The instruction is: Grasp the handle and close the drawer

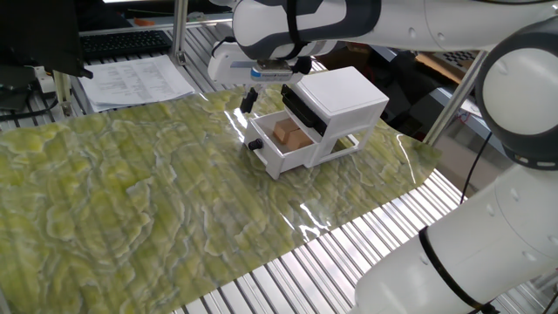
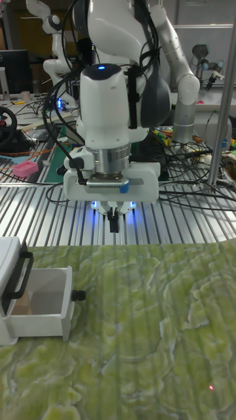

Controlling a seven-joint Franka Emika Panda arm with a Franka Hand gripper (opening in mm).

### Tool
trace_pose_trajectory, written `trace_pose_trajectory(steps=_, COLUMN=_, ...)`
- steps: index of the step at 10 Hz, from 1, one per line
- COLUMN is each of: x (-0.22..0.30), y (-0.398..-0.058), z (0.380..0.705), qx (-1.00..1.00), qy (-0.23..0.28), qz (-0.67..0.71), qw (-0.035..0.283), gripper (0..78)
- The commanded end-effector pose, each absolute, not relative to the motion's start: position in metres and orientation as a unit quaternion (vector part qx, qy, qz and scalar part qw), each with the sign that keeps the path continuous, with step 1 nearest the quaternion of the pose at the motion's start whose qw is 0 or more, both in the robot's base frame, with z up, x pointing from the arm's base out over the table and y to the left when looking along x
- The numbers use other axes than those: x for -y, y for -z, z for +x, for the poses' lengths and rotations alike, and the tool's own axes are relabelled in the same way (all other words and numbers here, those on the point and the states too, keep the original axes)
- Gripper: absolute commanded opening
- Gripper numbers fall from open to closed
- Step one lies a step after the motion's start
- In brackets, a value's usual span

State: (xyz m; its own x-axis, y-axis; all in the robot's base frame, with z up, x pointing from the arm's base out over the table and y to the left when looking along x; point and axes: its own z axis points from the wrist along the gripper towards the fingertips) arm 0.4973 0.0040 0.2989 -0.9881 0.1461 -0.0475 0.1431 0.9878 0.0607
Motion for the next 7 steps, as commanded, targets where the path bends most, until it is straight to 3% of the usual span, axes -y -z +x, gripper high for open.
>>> trace_pose_trajectory(steps=1, x=-0.0041, y=-0.3, z=0.4978, qx=-0.996, qy=-0.033, qz=0.072, qw=0.027, gripper=0.0)
trace_pose_trajectory(steps=7, x=-0.0045, y=-0.2996, z=0.4973, qx=-0.996, qy=-0.04, qz=0.071, qw=0.024, gripper=0.0)
